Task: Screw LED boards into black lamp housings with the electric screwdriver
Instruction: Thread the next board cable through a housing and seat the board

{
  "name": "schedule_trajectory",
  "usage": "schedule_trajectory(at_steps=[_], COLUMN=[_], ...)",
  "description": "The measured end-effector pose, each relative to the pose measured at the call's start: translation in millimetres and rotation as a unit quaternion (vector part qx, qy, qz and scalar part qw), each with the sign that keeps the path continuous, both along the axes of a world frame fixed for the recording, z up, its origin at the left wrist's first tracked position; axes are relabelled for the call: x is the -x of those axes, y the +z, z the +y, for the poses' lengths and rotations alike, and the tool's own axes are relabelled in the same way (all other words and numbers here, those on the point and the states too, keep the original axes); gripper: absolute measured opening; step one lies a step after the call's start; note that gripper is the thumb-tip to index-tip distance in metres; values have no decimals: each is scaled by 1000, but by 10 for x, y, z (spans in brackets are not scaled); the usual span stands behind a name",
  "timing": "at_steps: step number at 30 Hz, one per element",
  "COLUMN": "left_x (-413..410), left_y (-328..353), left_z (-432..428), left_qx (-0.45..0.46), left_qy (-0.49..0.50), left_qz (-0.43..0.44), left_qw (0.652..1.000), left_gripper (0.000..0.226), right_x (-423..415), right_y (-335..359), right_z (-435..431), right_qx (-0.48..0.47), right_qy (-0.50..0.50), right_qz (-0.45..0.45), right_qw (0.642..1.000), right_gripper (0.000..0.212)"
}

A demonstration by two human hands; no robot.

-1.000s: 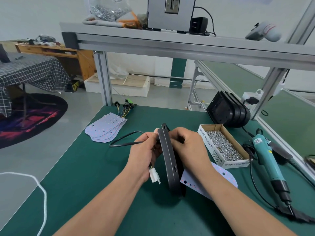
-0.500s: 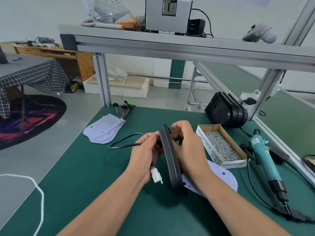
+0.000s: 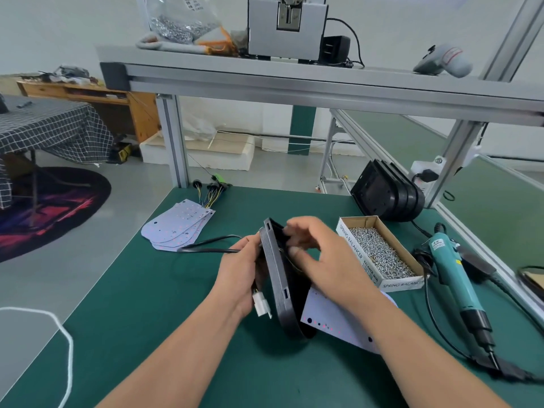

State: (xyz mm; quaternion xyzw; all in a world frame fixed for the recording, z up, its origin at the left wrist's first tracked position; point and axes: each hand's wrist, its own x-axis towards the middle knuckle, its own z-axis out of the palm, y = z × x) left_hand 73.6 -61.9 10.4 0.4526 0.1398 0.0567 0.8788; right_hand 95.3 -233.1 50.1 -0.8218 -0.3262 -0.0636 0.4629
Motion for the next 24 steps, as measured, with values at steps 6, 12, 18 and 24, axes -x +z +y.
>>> schedule_trajectory(at_steps=[6, 12, 18, 24], left_x=[-28, -80, -68, -32], left_y=[-10, 13, -6, 3], left_z=[28, 93, 122, 66], left_qx=[-55, -188, -185, -86], left_qy=[2, 3, -40, -79], left_qz=[18, 47, 41, 2], left_qw=[998, 981, 981, 993], left_gripper=[27, 43, 42, 40], right_x=[-217, -312, -304, -161], right_y=[-8, -71, -35, -74], right_z=[-518, -690, -678, -338], right_qx=[261, 190, -12, -265], right_qy=[-24, 47, 14, 16], right_qz=[89, 211, 269, 441], right_qw=[961, 958, 963, 857], right_gripper=[52, 26, 19, 32])
